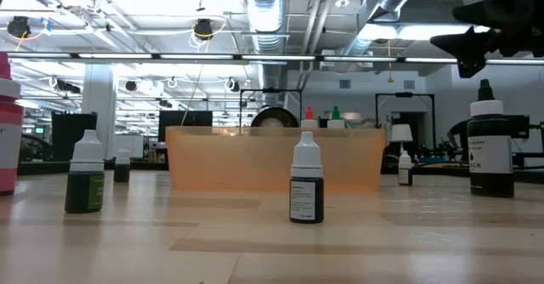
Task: Pick & Place food coloring
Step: Put the large pink food coloring bottle into the orange bin
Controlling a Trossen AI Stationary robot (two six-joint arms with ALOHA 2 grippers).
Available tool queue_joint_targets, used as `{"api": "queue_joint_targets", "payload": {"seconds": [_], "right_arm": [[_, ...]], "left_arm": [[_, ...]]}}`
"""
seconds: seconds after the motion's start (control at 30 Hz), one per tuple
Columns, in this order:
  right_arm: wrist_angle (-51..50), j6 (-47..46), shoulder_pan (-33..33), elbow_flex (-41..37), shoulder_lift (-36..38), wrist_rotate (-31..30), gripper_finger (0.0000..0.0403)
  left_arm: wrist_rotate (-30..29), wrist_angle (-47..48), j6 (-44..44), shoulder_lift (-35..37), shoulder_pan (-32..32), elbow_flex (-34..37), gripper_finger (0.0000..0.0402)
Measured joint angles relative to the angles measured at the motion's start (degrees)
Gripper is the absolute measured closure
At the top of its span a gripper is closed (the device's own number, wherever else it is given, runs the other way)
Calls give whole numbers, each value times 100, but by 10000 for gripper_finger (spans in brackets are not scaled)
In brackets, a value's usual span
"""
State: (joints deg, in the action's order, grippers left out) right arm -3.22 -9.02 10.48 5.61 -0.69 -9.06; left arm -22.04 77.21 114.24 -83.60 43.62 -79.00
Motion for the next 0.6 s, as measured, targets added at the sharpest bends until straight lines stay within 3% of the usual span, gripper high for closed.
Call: {"api": "queue_joint_targets", "payload": {"seconds": [0.2, 0.6], "right_arm": [[-3, 0, 0, 0, 0, 9, 163], [-22, -10, 0, 0, 0, 9, 163]], "left_arm": [[411, 299, 917, -175, 284, 144, 140], [601, 294, 925, -777, 191, 225, 140]]}}
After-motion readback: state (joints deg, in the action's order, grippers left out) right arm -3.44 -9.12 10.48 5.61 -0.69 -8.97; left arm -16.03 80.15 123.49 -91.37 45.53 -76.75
